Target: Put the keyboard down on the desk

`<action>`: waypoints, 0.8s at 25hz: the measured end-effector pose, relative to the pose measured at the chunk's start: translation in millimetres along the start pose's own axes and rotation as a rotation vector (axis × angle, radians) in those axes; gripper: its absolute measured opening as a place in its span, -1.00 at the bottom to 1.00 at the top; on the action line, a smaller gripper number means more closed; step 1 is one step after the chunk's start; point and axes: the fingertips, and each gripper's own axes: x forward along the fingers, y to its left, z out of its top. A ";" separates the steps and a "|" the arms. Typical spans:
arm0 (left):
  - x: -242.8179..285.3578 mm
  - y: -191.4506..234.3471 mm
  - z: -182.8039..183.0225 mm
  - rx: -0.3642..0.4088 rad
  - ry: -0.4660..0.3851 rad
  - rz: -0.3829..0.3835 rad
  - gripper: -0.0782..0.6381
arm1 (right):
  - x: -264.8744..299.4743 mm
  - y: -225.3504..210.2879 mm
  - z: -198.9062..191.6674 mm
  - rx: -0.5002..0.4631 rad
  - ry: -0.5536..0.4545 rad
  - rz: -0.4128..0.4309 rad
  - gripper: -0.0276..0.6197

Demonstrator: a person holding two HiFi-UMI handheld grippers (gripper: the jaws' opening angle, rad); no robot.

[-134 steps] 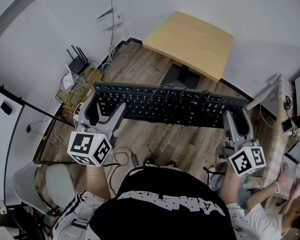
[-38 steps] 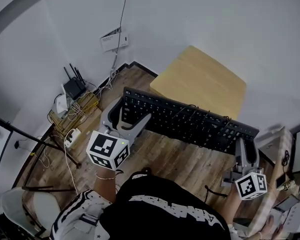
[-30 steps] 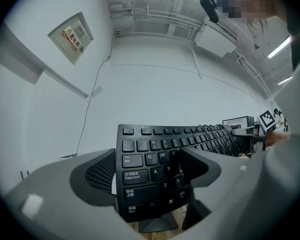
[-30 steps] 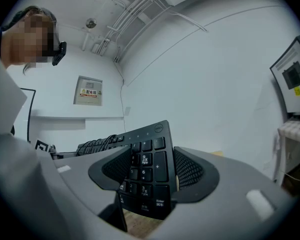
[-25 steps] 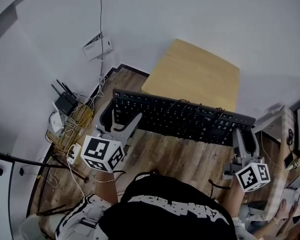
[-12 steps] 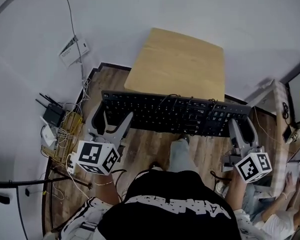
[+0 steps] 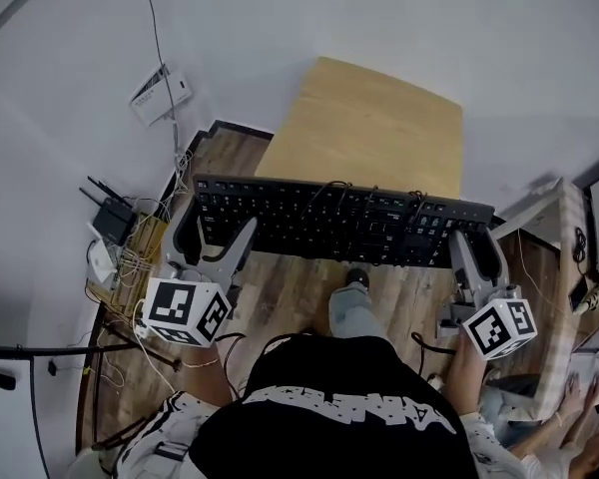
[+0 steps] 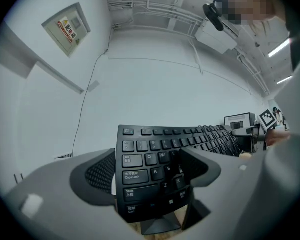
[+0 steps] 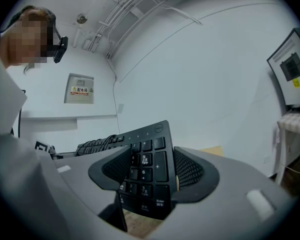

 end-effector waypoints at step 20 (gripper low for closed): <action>24.2 9.9 9.6 0.039 -0.026 0.101 0.30 | 59.6 -21.4 4.1 0.012 -0.013 0.110 -0.08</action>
